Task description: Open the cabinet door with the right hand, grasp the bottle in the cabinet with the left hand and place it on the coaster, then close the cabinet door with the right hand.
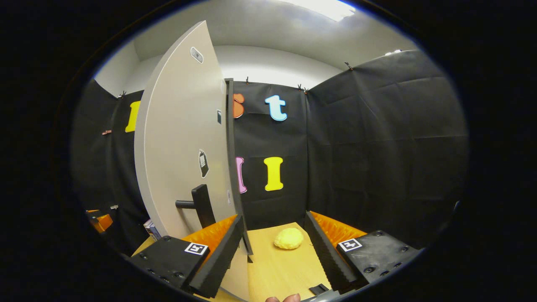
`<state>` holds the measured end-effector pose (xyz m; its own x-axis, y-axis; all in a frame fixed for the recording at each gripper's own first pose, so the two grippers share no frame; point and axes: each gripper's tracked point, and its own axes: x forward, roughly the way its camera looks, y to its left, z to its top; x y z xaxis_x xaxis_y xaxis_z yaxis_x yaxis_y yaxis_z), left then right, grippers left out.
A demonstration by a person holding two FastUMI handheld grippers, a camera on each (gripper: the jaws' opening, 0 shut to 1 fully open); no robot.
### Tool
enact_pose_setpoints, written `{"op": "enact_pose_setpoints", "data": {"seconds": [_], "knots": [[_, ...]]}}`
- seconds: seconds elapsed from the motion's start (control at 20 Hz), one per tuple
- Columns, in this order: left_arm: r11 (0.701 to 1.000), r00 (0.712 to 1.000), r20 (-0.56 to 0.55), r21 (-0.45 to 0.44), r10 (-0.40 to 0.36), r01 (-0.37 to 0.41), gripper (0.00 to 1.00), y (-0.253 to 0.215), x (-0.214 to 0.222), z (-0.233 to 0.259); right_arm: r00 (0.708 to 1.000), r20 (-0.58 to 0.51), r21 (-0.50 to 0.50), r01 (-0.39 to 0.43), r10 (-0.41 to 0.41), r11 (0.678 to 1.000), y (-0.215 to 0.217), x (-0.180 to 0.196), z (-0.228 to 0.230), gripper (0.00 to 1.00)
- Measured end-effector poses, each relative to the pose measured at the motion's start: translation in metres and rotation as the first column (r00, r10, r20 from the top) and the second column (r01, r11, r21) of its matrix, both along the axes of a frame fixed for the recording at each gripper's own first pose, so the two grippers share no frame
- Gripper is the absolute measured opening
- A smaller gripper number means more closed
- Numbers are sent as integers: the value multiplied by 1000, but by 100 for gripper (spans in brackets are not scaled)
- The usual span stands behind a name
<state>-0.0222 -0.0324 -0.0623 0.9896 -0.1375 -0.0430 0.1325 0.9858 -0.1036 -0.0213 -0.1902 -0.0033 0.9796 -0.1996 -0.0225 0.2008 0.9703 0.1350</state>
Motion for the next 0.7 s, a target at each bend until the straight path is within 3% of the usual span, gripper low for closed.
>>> {"op": "enact_pose_setpoints", "data": {"seconds": [0.7], "knots": [[1000,1000,-4,5,1,-1,95,5,-1,0,971,26,136,-240,239,961,127,37,-7,97]]}}
